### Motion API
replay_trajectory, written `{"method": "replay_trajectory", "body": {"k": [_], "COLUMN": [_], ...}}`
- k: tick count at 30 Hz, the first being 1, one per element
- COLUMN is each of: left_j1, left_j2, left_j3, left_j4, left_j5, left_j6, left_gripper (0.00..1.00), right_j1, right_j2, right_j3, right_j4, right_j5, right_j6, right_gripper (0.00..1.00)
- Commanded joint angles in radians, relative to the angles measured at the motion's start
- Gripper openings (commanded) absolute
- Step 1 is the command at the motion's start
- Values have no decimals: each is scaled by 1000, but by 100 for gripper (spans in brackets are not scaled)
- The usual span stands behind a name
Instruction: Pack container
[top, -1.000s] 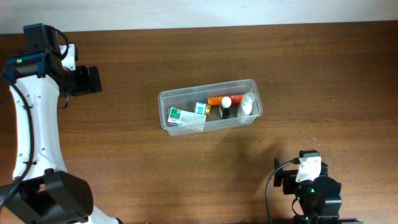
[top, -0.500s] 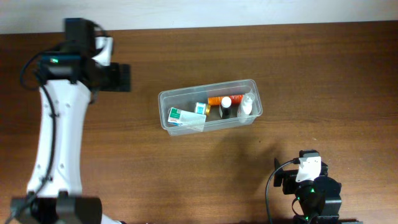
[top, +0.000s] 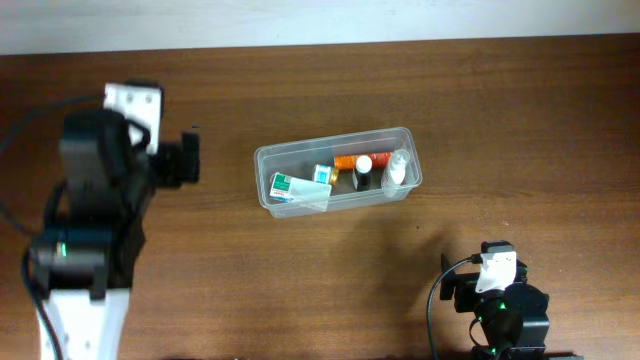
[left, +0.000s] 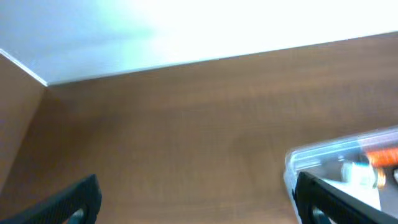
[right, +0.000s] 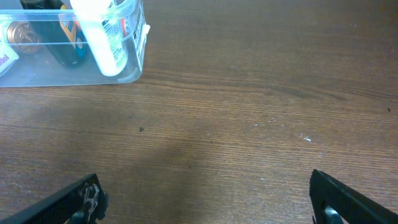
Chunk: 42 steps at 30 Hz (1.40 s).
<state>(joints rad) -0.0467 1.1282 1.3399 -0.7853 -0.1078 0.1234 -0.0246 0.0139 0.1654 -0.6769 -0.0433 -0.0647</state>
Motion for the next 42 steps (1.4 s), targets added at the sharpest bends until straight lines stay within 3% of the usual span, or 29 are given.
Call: {"method": "replay_trajectory", "body": {"k": [1, 9, 15, 26, 42], "left_j1": [32, 35, 35, 35, 35], "left_j2": [-176, -582, -866, -1121, -1123], "left_j3": [-223, -744, -1015, -1218, -1221], "left_j4": [55, 282, 362, 367, 389], "left_j5": [71, 146, 158, 184, 183], "left_j6": [16, 8, -45, -48, -48], "left_gripper": [99, 99, 99, 99, 99], "right_j1": [-3, -3, -3, -3, -3], "right_j2": [-7, -7, -7, -7, -7], "right_j3": [-6, -6, -6, -6, -6], "right_j4": [3, 3, 3, 3, 3], "right_j5": [-8, -8, -8, -8, -9], "right_j6": [-6, -6, -6, -6, -6], "right_gripper": [98, 98, 98, 98, 98]}}
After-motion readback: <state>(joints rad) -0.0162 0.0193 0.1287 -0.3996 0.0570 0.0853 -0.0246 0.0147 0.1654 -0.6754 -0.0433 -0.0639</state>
